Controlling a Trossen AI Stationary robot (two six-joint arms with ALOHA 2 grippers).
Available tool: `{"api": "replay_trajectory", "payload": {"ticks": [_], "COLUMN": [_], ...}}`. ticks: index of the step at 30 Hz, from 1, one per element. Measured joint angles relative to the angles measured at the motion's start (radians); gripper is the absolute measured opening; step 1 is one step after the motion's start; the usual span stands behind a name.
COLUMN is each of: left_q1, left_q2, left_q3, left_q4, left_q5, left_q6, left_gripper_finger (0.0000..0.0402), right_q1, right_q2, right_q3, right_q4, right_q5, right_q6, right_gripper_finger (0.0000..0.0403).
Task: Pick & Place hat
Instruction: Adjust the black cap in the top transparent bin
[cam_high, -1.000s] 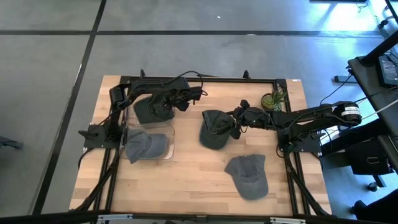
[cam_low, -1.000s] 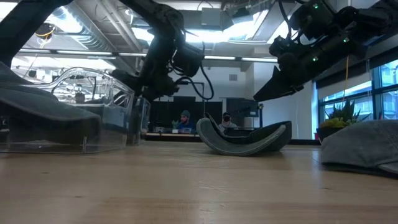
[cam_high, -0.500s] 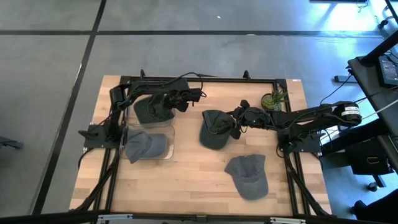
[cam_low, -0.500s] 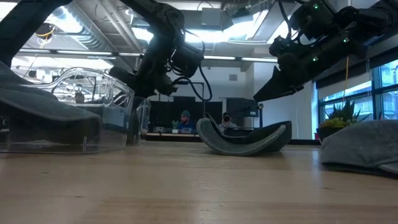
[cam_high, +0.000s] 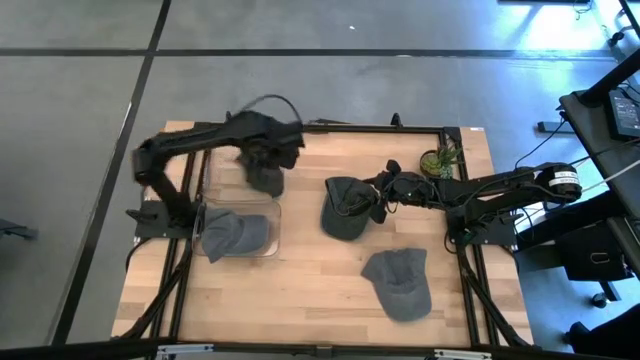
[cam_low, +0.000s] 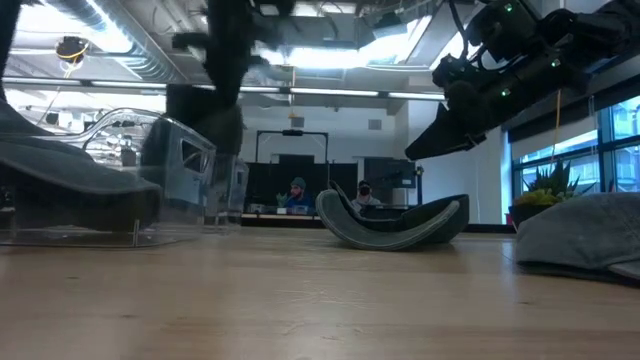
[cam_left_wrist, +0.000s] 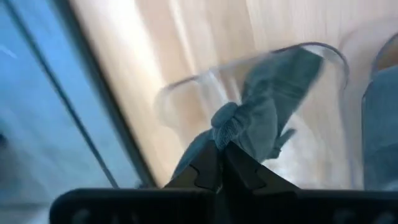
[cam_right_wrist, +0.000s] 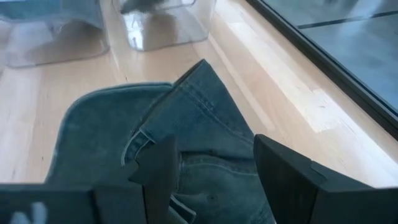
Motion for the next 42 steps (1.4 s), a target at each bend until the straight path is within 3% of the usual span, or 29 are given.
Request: {"api": "replay_trajectory", "payload": {"ticks": [5,9,15,21,25,34,42], "left_q1": [0.006,0.049,0.104,0.183,0.216,0.236,0.236], "left_q2": [-0.167,-0.286,-0.399,-0.430,-0.430,-0.435,-0.435], "left_q3": [-0.017,-0.112,-0.285,-0.464,-0.531,-0.534,-0.534], "left_q4": [0.114,0.266,0.357,0.398,0.382,0.251,0.230], "left_q5": [0.104,0.229,0.249,0.257,0.217,0.024,-0.094], "left_q6": [0.128,0.176,0.246,0.265,0.311,0.379,0.128], "left_gripper_finger": [0.0004,0.0004,0.0004,0.0004,0.0004,0.0004,0.0037], "right_q1": [0.000,0.000,0.000,0.000,0.000,0.000,0.000], "right_q2": [0.000,0.000,0.000,0.000,0.000,0.000,0.000], "right_q3": [0.000,0.000,0.000,0.000,0.000,0.000,0.000], "right_q4": [0.023,0.026,0.026,0.035,0.062,0.086,0.086], "right_q5": [0.000,0.000,0.000,0.000,0.000,0.000,0.000], "right_q6": [0.024,0.050,0.068,0.074,0.075,0.075,0.071], "right_gripper_finger": [0.0211,0.0211,0.0211,0.0211,0.0211,0.0211,0.0211]}}
